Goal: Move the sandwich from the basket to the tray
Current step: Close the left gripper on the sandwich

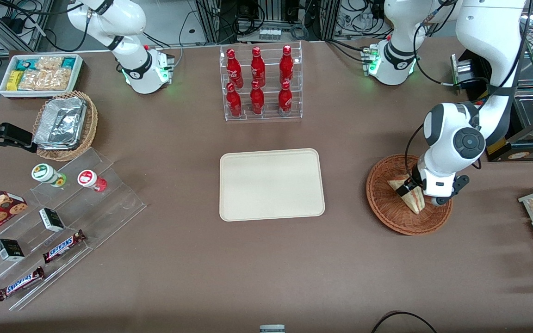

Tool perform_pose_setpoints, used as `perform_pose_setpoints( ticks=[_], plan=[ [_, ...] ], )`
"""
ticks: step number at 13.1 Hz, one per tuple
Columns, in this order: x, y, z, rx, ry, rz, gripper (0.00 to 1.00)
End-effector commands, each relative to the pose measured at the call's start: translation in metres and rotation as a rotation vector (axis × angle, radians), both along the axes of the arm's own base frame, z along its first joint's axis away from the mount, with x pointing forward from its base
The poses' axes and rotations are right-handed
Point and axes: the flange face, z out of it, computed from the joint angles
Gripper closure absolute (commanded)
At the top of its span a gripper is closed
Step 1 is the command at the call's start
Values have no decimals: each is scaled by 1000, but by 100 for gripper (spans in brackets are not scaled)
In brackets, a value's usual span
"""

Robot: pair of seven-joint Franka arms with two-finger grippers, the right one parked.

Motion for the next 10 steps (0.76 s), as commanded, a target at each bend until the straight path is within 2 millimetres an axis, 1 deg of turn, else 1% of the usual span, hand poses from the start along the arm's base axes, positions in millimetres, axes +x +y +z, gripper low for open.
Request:
perform_pose_setpoints(
  ticks=[1, 2, 3, 5, 7, 8, 10],
  plan=[
    [-1, -1, -5, -8, -13, 21, 2],
    [-2, -1, -7, -8, -10, 24, 11],
    [-2, -1, -8, -7, -7, 37, 30],
    [-4, -2, -12, -5, 2, 45, 63],
    [-7, -3, -13, -2, 9, 43, 91],
    [-7, -3, -11, -1, 12, 35, 100],
    [-7, -4, 0, 9, 28, 5, 100]
  ],
)
